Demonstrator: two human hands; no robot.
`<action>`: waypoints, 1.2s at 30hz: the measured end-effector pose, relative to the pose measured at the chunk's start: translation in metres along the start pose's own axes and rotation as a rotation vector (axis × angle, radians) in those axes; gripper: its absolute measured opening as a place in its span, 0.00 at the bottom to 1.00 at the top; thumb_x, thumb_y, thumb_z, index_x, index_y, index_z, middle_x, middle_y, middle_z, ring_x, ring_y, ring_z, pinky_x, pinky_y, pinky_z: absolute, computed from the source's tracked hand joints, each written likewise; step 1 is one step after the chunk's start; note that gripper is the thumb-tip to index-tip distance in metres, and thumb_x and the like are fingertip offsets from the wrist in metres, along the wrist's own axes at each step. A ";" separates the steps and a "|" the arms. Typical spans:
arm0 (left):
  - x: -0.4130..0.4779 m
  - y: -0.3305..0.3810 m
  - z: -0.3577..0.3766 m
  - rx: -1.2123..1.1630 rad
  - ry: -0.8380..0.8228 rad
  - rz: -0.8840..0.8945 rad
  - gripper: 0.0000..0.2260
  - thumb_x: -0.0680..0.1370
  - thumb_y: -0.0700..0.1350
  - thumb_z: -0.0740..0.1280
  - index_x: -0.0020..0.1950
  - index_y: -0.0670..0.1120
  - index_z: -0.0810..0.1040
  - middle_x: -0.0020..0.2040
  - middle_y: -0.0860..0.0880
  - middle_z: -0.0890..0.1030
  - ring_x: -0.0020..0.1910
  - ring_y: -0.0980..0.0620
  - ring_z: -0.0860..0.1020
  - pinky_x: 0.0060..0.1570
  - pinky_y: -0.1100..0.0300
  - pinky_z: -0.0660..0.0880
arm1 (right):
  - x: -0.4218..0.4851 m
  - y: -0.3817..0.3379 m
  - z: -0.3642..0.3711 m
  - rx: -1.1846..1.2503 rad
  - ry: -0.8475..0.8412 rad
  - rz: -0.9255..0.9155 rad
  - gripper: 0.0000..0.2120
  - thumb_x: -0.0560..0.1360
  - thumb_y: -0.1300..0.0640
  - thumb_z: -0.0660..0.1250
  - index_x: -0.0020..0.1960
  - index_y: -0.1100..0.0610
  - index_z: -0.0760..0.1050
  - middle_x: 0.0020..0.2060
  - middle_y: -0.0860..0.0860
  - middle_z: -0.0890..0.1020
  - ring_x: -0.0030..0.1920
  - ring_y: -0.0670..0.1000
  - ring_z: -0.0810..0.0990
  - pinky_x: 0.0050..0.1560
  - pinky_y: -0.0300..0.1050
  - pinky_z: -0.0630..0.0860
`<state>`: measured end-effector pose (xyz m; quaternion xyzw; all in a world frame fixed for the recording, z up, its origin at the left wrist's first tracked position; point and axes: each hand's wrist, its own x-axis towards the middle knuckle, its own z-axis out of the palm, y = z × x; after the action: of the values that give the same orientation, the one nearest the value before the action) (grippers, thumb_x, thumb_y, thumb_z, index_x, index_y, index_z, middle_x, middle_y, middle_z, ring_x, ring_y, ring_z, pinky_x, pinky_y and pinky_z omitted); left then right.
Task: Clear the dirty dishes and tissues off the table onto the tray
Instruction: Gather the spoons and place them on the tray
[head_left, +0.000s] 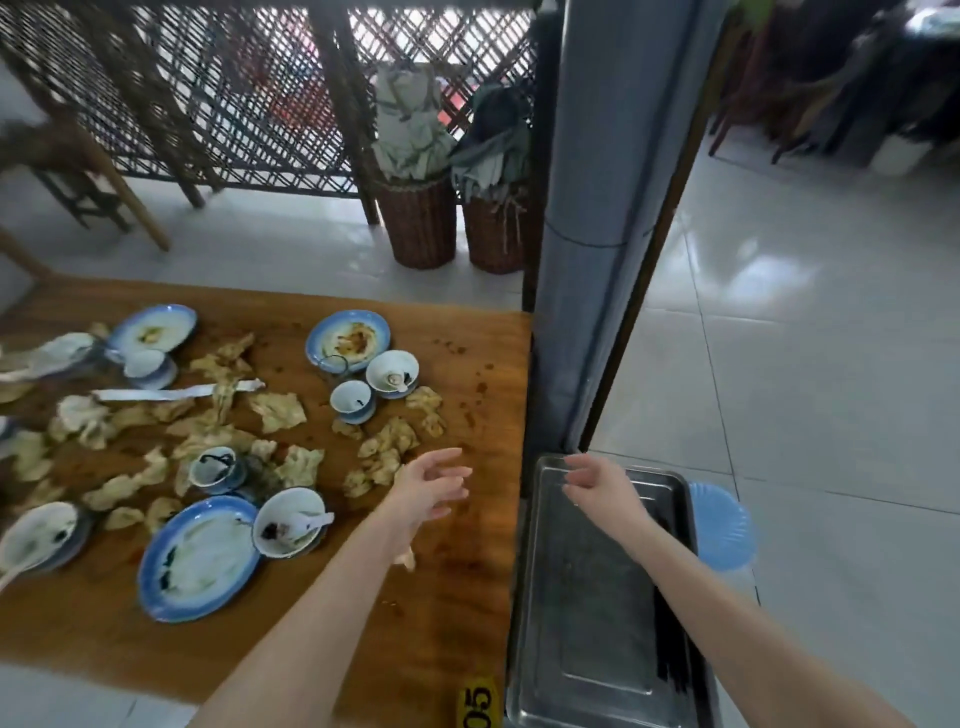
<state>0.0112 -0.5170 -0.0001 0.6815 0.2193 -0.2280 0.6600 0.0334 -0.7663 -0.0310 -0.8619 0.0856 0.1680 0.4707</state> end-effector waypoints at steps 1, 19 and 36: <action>-0.006 -0.003 -0.022 -0.039 0.007 0.007 0.15 0.78 0.39 0.68 0.63 0.51 0.75 0.57 0.49 0.81 0.55 0.48 0.80 0.60 0.51 0.73 | 0.000 -0.013 0.014 -0.009 0.005 -0.016 0.17 0.74 0.63 0.68 0.62 0.56 0.74 0.52 0.53 0.81 0.54 0.52 0.79 0.55 0.43 0.74; -0.076 -0.055 -0.292 -0.119 0.241 -0.028 0.13 0.78 0.43 0.67 0.63 0.50 0.75 0.52 0.50 0.82 0.51 0.50 0.81 0.51 0.54 0.71 | -0.015 -0.154 0.215 -0.141 -0.061 -0.098 0.13 0.74 0.61 0.68 0.58 0.54 0.74 0.51 0.52 0.79 0.49 0.50 0.78 0.44 0.43 0.78; -0.082 -0.098 -0.349 -0.257 0.464 -0.160 0.14 0.77 0.41 0.69 0.61 0.49 0.75 0.55 0.47 0.81 0.52 0.47 0.80 0.54 0.49 0.73 | 0.012 -0.174 0.277 -0.088 -0.252 0.032 0.09 0.78 0.66 0.60 0.52 0.59 0.77 0.38 0.54 0.81 0.32 0.47 0.78 0.23 0.31 0.70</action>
<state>-0.1059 -0.1647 -0.0204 0.6069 0.4446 -0.0874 0.6530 0.0395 -0.4390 -0.0376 -0.8525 0.0322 0.2859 0.4365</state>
